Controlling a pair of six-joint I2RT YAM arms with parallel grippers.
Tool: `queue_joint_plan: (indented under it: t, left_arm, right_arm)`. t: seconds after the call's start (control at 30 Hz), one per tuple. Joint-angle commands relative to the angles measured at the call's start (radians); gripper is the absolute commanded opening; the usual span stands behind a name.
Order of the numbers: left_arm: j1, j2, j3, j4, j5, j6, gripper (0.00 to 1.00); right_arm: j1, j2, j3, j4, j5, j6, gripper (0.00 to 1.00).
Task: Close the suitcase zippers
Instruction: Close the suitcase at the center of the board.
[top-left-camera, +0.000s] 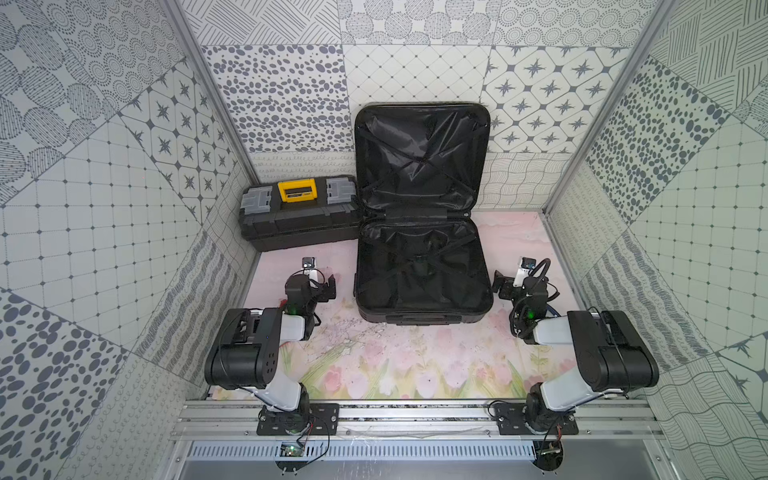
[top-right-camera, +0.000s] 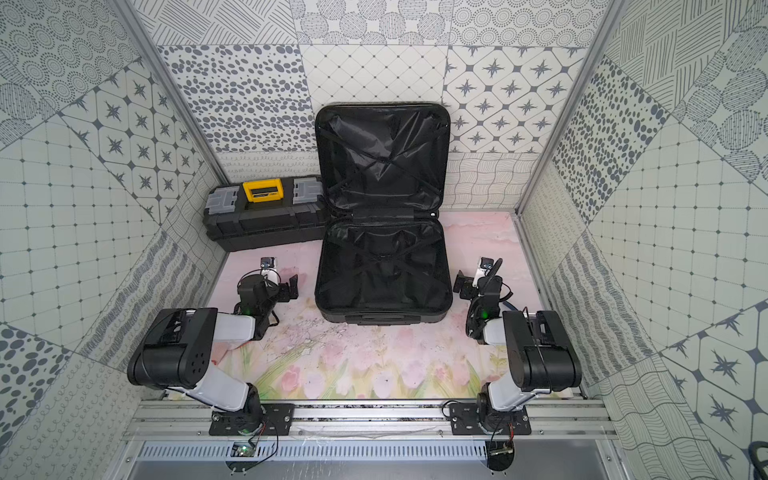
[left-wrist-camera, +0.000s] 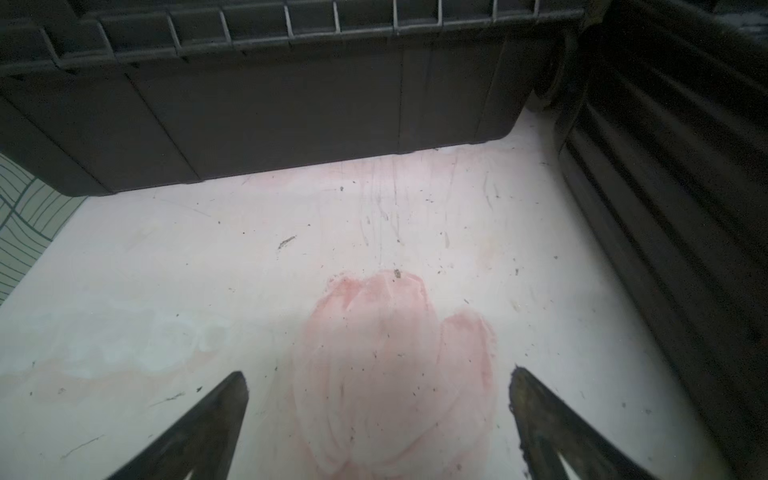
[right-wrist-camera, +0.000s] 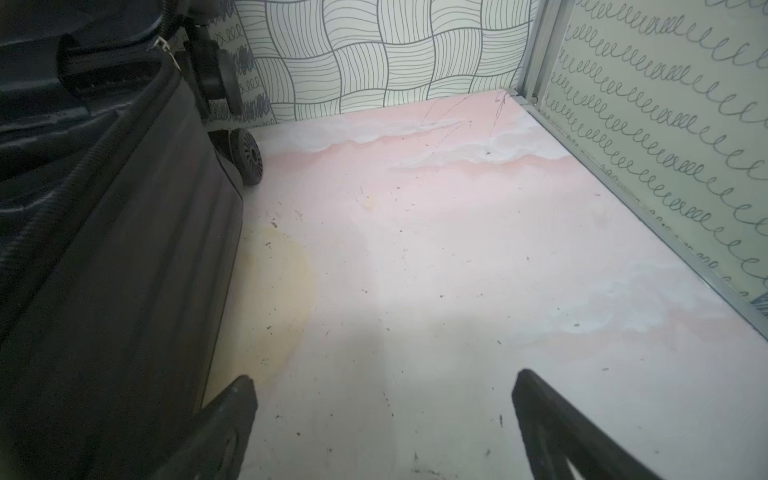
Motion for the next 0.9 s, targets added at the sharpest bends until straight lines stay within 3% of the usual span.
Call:
queue_joint_plan:
  t: [0.0, 0.77, 0.87]
  left_arm:
    - [0.011, 0.003, 0.009, 0.019, 0.004, 0.0, 0.98]
    - [0.015, 0.004, 0.011, 0.017, 0.011, -0.006, 0.98]
    - [0.014, -0.031, -0.002, 0.023, -0.035, -0.022, 0.98]
  right_arm:
    - [0.004, -0.008, 0.017, 0.037, 0.013, -0.03, 0.98]
    - [0.004, -0.008, 0.017, 0.036, 0.014, -0.027, 0.98]
    - [0.003, -0.035, 0.024, 0.009, 0.027, -0.02, 0.98]
